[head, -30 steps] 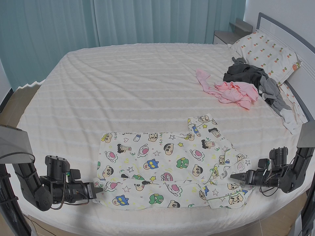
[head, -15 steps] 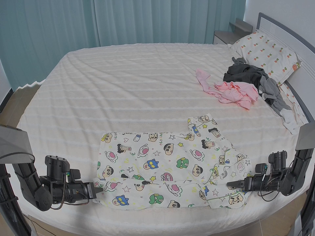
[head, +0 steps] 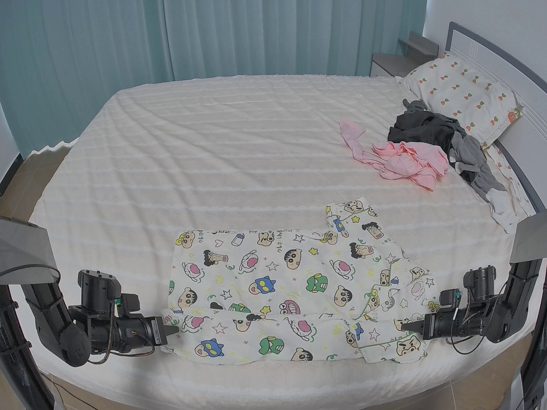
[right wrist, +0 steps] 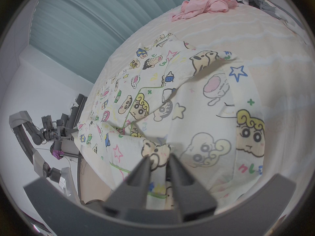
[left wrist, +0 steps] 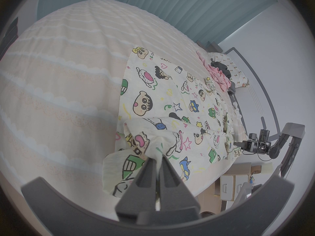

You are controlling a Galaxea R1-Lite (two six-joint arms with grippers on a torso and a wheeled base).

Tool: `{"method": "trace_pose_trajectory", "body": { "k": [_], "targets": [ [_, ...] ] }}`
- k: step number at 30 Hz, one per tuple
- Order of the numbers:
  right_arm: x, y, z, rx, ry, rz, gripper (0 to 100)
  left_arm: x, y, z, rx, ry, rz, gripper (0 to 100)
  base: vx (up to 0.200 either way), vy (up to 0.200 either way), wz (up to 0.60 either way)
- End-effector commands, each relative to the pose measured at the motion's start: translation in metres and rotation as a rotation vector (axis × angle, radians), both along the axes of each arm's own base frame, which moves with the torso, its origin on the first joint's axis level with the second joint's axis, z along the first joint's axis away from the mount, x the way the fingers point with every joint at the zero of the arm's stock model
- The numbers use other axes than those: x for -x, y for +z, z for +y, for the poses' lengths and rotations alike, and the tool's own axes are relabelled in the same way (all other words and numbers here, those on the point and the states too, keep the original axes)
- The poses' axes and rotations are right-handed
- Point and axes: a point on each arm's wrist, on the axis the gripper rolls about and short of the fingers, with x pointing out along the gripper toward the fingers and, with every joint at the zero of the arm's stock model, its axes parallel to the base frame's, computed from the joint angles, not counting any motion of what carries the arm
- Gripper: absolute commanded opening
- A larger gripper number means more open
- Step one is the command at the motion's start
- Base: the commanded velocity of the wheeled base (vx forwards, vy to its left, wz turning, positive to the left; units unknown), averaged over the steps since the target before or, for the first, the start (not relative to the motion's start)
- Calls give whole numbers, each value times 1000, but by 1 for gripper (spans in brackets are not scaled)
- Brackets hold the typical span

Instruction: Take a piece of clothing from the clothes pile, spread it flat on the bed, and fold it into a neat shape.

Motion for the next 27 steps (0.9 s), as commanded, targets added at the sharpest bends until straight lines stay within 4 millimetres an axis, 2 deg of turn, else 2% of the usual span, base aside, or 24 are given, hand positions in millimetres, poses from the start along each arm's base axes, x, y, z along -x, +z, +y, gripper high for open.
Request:
{"method": "trace_pose_trajectory", "body": {
  "k": [1,19,22,27],
  "targets": [
    [0,-5,-2,11,5,6,0,0,0,0,0,1,-1,0,0,0,0],
    [-12,19,-18,-87,-73,-184,0,5,4,1,-4,4,-7,0,0,0,0],
    [-13,20,-18,-97,-81,-202,0,5,4,1,-4,4,-7,0,0,0,0],
    [-13,9,-18,-89,-87,-215,0,2,0,0,-5,3,4,0,0,0,0]
  ]
}}
